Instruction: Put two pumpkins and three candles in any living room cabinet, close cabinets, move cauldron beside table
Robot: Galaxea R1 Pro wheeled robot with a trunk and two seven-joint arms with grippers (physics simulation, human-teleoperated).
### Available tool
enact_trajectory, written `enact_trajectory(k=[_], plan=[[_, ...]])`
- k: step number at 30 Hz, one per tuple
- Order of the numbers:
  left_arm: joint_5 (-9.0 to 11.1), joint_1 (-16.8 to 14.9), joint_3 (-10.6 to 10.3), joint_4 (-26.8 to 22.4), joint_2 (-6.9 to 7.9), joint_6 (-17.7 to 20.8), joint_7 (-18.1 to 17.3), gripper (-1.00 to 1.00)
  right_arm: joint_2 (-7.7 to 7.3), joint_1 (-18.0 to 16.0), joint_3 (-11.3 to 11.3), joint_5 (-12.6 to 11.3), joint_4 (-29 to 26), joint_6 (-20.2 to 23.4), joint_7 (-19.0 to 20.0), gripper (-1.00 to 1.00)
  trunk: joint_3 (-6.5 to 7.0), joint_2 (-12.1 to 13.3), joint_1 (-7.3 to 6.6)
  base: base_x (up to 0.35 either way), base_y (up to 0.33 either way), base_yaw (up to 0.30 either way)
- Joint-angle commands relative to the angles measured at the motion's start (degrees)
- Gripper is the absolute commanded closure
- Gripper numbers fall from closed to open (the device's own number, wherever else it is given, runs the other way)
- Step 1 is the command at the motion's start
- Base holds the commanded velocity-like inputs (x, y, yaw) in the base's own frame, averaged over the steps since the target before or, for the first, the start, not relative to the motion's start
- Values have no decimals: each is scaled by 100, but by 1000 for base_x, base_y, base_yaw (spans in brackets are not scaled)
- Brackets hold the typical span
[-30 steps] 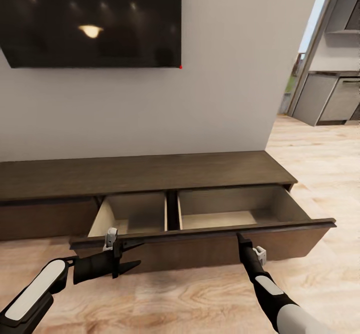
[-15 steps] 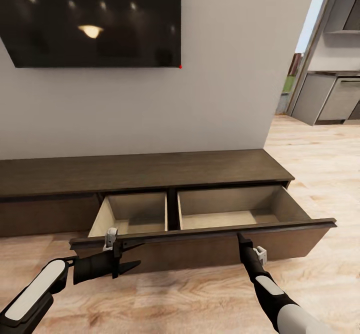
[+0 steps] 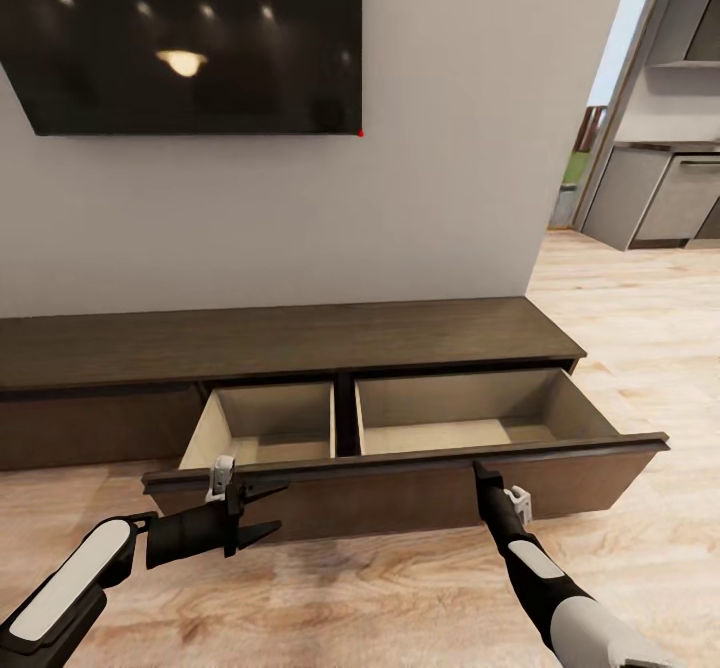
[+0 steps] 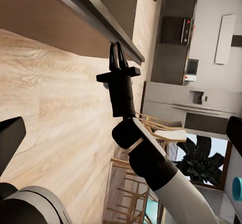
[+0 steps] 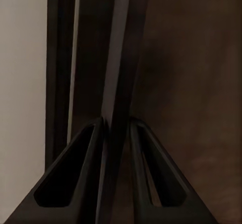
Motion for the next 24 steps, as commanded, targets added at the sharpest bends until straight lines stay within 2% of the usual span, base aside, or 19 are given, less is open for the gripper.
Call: enact_trajectory(k=[1, 5, 6, 18, 24], plan=[[-46, -5, -10, 4, 5, 1, -59, -100, 54, 145, 198, 34, 2, -5, 590, 100, -6, -3, -3, -5, 0, 0], [-46, -5, -10, 5, 5, 2, -59, -100, 54, 145, 198, 31, 3, -5, 590, 100, -6, -3, -3, -1, 0, 0], [-46, -5, -10, 5, 5, 2, -59, -100, 54, 145, 198, 33, 3, -5, 590, -100, -6, -3, -3, 0, 0, 0], [-46, -5, -10, 5, 5, -1, -59, -100, 54, 145, 197, 29, 15, 6, 582, -100, -6, -3, -3, -4, 0, 0], [-46, -5, -10, 5, 4, 2, -59, -100, 50, 145, 211, 15, 31, 161, 577, -100, -6, -3, -3, -123, 0, 0]])
